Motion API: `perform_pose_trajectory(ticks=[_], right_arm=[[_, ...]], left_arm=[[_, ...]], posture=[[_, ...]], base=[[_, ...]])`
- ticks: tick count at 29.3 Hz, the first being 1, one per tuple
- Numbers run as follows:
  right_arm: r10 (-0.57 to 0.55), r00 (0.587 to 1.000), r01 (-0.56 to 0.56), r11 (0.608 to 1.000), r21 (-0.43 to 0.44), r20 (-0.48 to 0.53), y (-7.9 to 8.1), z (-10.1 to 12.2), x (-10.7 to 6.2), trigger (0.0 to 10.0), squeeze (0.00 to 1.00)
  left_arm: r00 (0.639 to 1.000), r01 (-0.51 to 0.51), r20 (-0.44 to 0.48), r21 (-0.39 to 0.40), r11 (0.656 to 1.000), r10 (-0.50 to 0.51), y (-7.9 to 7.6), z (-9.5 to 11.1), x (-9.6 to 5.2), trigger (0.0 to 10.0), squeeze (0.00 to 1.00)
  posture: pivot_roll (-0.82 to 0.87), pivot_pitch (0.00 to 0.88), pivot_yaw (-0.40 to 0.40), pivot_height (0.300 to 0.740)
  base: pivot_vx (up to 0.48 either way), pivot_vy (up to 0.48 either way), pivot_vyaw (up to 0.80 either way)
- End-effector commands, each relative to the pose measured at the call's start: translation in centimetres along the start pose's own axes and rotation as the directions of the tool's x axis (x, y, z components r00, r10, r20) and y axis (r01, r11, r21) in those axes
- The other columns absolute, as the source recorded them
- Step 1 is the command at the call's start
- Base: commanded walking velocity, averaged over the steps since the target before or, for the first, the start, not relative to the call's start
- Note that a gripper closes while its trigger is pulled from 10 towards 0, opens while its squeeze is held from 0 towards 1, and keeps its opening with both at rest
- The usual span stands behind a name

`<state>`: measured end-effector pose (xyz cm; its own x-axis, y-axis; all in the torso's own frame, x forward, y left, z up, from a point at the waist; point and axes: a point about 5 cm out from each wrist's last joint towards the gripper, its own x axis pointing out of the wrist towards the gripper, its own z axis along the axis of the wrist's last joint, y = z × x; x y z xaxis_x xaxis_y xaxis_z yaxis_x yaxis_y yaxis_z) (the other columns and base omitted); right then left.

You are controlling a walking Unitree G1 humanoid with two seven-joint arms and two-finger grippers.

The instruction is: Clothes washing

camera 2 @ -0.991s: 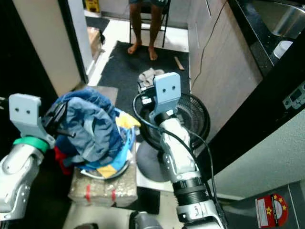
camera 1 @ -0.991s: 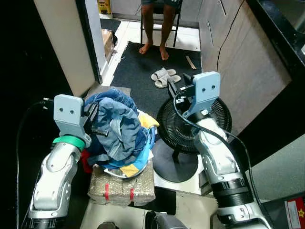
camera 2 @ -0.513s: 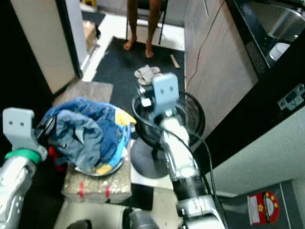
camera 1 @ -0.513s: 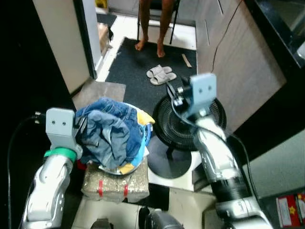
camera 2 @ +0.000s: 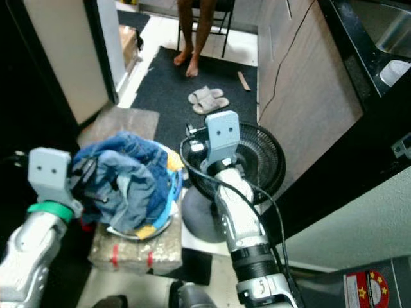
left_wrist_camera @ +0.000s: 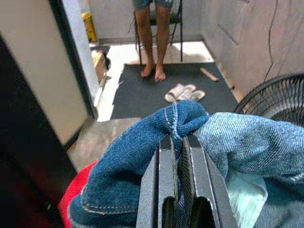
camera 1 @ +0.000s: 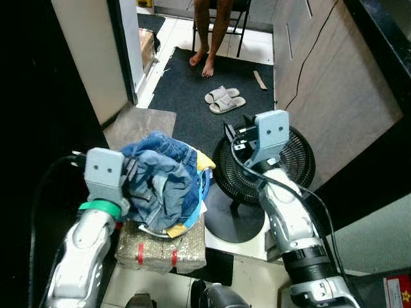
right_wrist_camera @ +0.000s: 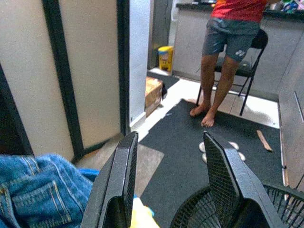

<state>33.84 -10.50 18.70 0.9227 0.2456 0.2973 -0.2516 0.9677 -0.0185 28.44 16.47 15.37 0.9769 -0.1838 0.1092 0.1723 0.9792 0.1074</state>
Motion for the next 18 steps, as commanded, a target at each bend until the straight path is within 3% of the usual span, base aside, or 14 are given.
perform_pose_trajectory(ticks=[1,9,12,18], right_arm=[[-0.055,0.998,0.055,0.998,0.027,-0.010,-1.0,-0.2,-0.1,10.0,0.00],[-0.069,0.997,0.068,0.997,0.020,0.031,-0.9,0.4,-0.2,10.0,0.00],[-0.053,0.993,0.054,0.998,-0.010,0.102,-0.8,2.3,0.0,10.0,0.00],[-0.057,0.980,0.057,0.998,0.007,0.190,-0.8,4.9,0.4,10.0,0.00]], left_arm=[[1.000,0.018,0.021,0.002,1.000,-0.018,-0.5,0.2,0.6,10.0,0.00],[0.994,0.066,0.085,0.017,0.998,-0.067,-0.8,2.2,2.3,10.0,0.00],[0.983,0.104,0.148,0.036,0.994,-0.108,-1.5,4.2,3.2,10.0,0.00],[0.963,0.126,0.233,0.054,0.991,-0.135,-1.5,7.0,3.8,10.0,0.00]], posture=[[0.05,0.035,-0.025,0.740],[0.06,0.044,0.016,0.740],[0.05,0.034,0.067,0.740],[0.06,0.033,0.075,0.740]], base=[[0.000,0.000,0.00],[0.000,0.000,0.00],[0.000,0.000,0.00],[0.000,0.000,0.00]])
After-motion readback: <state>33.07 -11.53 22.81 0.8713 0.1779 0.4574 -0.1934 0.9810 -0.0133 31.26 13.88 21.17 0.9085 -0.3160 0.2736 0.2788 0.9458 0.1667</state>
